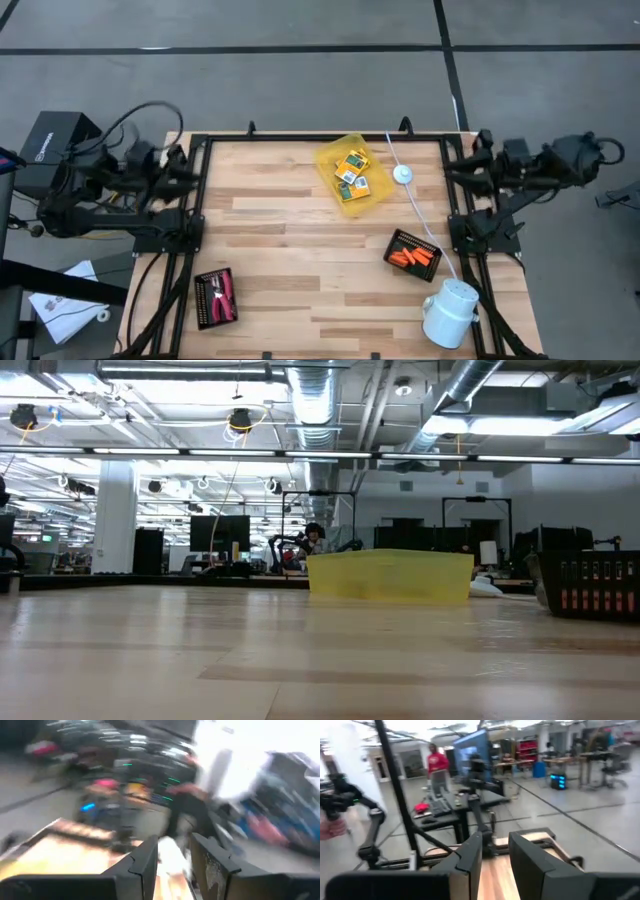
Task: Pick & Place School Supplies
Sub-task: Return to Home Position
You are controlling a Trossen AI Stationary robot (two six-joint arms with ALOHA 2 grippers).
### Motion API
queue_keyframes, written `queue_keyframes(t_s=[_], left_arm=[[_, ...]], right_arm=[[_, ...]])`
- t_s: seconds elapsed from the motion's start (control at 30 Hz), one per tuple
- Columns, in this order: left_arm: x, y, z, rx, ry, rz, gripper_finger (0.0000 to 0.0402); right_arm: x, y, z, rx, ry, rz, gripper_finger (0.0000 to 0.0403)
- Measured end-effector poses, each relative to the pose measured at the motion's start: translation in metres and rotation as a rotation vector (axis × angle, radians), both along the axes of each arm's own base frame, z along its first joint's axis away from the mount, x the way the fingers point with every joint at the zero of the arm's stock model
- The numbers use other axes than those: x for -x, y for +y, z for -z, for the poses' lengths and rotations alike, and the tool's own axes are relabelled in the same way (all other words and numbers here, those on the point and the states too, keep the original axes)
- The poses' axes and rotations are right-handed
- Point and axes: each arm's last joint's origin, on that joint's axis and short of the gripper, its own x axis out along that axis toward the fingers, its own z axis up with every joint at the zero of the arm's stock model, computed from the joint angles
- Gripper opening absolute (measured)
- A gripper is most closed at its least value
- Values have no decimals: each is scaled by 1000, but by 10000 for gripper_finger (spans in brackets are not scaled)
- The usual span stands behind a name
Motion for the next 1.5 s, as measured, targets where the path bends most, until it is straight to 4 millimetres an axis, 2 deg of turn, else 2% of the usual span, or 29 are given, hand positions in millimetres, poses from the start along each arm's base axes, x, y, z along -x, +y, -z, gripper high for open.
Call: queue_keyframes(t_s=[0.07, 0.2, 0.3, 0.4, 0.47, 0.5, 0.57, 0.6, 0.63, 0.67, 0.77, 0.8, 0.9, 1.03, 1.2, 1.27, 1.5], left_arm=[[11, -3, -3, -139, -42, 56, 111], [49, -5, 0, -269, -134, -86, 113], [84, -7, 10, -259, -196, -195, 112], [105, -10, 30, -203, -235, -207, 111], [97, -9, 36, -165, -218, -198, 111], [93, -8, 45, -149, -137, -190, 111], [75, -5, 48, -145, -86, -194, 111], [65, -3, 52, -141, -73, -210, 111], [51, -1, 61, -137, -28, -225, 111], [41, 1, 72, -135, 2, -234, 111], [21, 4, 88, -135, -92, -238, 111], [14, 4, 99, -118, -92, -235, 111], [-9, 6, 136, -58, -94, -175, 111], [-30, 8, 168, -23, -180, -146, 111], [-41, 9, 199, -21, -227, -129, 111], [-44, 9, 213, 12, -154, -104, 111], [-49, 8, 222, -42, -44, -54, 111]], right_arm=[[12, -6, 2, -12, 5, 19, 88], [37, -18, 19, -54, -30, -6, 88], [49, -24, 50, -58, -84, -30, 88], [57, -29, 89, -78, -170, -35, 88], [62, -32, 114, -98, -254, -68, 88], [64, -32, 128, -108, -288, -82, 88], [50, -23, 147, -109, -304, -76, 88], [44, -20, 159, -72, -240, -60, 88], [41, -19, 165, -51, -198, -45, 88], [39, -17, 161, -94, -226, -53, 88], [29, -12, 183, -189, -189, -43, 88], [24, -9, 196, -185, -153, -46, 88], [16, -2, 206, -250, -251, -122, 88], [4, 6, 238, -256, -260, -126, 88], [-1, 11, 260, -255, -278, -165, 88], [-3, 13, 268, -266, -221, -193, 88], [-6, 17, 288, -245, -24, -233, 88]])
